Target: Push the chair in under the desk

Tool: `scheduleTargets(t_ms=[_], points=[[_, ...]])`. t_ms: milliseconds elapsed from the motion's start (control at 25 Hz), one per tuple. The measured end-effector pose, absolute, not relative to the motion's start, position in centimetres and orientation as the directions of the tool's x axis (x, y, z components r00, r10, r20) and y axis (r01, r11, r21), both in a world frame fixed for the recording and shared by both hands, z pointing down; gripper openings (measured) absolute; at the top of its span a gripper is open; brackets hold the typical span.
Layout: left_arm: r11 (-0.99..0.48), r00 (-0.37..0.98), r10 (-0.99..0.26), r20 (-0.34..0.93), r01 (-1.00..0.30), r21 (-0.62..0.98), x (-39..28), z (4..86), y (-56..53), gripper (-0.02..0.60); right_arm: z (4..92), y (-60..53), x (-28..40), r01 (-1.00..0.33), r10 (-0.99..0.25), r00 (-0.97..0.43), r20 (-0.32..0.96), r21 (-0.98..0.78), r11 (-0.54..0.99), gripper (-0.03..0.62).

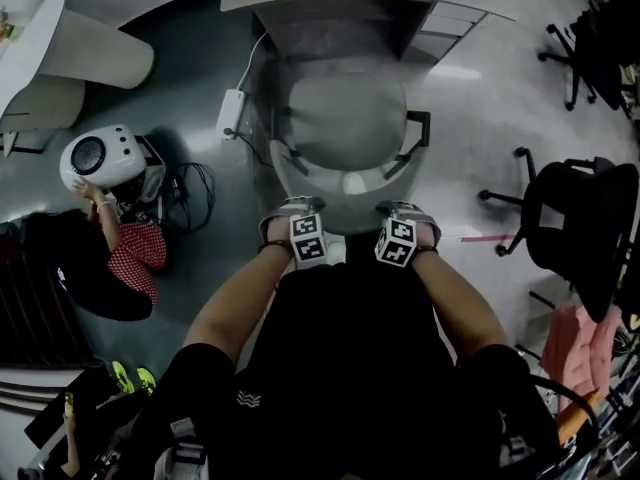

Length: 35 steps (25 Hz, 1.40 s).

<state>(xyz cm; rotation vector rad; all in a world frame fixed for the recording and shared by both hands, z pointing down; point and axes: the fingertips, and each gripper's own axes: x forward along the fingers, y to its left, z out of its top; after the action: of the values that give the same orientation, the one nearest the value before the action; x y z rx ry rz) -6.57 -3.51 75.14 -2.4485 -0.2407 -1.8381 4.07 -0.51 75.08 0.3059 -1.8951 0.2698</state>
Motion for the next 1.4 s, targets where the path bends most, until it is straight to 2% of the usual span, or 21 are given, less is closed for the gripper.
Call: scheduleTargets(t_ms=[720, 1400], points=[[-0.993, 0.222, 0.059, 0.973, 0.114, 0.034, -3.8, 74.9, -18.2, 0.193, 74.5, -14.8, 6.9, -0.303, -0.049, -0.371, 0.927, -0.071, 0.950, 0.163], [-0.993, 0.248, 0.050, 0.967, 0.114, 0.022, -1.9, 74.5, -28.9, 0.199, 74.3, -25.4, 8.7, -0.314, -0.055, -0.361, 0.931, -0.066, 0.947, 0.161]])
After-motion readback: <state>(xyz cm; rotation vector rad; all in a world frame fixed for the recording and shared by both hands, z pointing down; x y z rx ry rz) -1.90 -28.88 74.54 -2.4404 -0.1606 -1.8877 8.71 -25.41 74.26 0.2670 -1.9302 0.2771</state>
